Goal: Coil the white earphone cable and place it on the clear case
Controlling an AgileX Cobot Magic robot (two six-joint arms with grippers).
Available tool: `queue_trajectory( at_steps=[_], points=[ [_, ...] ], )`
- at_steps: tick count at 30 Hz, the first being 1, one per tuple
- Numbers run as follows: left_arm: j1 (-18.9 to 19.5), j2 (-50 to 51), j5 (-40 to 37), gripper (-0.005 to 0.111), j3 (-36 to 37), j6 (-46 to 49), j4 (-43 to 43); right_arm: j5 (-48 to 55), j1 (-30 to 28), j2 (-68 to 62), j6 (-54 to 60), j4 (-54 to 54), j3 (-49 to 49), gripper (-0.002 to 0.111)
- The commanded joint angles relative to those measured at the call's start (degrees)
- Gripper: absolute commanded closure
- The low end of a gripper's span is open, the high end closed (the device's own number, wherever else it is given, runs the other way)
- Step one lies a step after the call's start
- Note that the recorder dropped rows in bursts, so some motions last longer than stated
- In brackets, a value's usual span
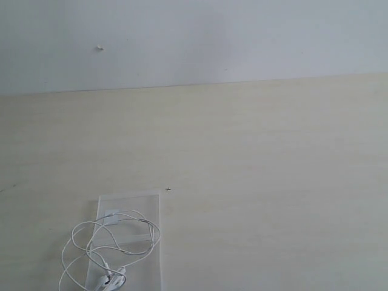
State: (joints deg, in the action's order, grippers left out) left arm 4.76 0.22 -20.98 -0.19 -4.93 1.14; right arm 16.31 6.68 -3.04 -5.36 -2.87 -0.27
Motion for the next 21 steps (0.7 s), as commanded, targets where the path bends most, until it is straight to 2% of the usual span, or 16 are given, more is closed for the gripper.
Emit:
queue_trajectory(
  at_steps=[1, 21],
  points=[
    [0.16, -0.22, 0.45, 0.107, 0.19, 0.19, -0.04, -0.07, -0.27, 0.41, -3.18, 0.66, 0.27, 0.087],
    [0.16, -0.22, 0.45, 0.107, 0.19, 0.19, -0.04, -0.07, -0.27, 0.41, -3.18, 0.66, 0.27, 0.087]
  ],
)
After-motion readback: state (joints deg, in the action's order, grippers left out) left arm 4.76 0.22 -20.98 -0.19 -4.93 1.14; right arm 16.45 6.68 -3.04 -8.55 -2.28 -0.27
